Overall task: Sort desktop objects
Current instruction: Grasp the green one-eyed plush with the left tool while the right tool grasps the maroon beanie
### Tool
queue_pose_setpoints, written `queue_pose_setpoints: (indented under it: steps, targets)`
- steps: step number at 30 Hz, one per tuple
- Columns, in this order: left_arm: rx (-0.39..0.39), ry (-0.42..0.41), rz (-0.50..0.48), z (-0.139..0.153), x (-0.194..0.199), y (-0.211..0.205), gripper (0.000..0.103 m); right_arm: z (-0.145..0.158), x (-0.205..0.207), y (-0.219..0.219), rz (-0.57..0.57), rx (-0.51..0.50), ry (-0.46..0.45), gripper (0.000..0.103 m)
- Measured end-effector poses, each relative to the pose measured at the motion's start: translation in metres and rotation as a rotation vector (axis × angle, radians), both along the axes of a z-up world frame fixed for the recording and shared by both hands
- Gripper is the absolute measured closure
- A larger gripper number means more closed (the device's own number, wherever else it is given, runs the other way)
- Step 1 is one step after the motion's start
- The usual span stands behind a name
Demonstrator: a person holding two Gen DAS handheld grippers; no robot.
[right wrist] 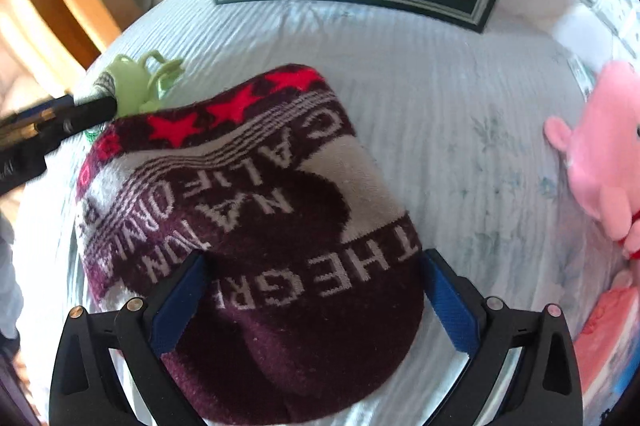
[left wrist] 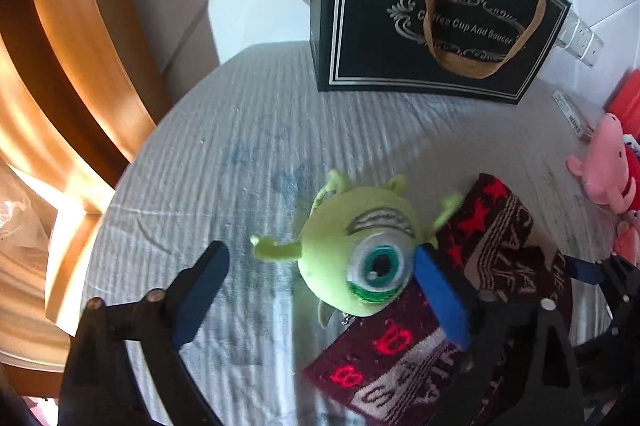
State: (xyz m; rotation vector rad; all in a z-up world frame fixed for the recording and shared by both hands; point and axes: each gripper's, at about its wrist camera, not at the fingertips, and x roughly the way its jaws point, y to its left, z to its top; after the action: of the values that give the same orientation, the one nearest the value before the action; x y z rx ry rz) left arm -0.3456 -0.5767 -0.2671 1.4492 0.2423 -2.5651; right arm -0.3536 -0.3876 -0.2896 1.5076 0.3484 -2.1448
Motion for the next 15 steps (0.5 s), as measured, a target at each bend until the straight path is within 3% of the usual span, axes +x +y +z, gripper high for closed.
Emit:
queue_pose_setpoints:
  steps: [3,5,6,10,11,13,15]
  targets:
    - [0.034,0.003,-0.001,-0.009,-0.006,0.003,0.008,0.001,0.009,0.004,0.023,-0.012,0.054,0.0]
    - [0.063,0.028,-0.027,-0.009,-0.004,0.007,0.032,0.003,0.01,0.007,0.03,-0.023,0.067,0.0]
    - [0.111,0.039,-0.049,-0.007,-0.001,0.009,0.052,0.003,0.011,0.007,0.033,-0.025,0.069,0.0]
    - [-0.001,0.043,-0.023,0.0,0.015,0.014,0.052,0.007,0.011,0.008,0.041,-0.017,0.058,0.001]
    - [-0.004,0.04,-0.009,0.001,0.021,0.012,0.052,0.007,0.013,0.009,0.043,-0.02,0.061,0.005]
    - [0.002,0.049,0.011,0.005,0.034,0.009,0.052,0.009,0.018,0.004,0.065,-0.044,0.08,0.034]
    - [-0.007,0.068,0.027,0.015,0.049,0.009,0.052,0.017,0.028,0.003,0.082,-0.05,0.114,0.05]
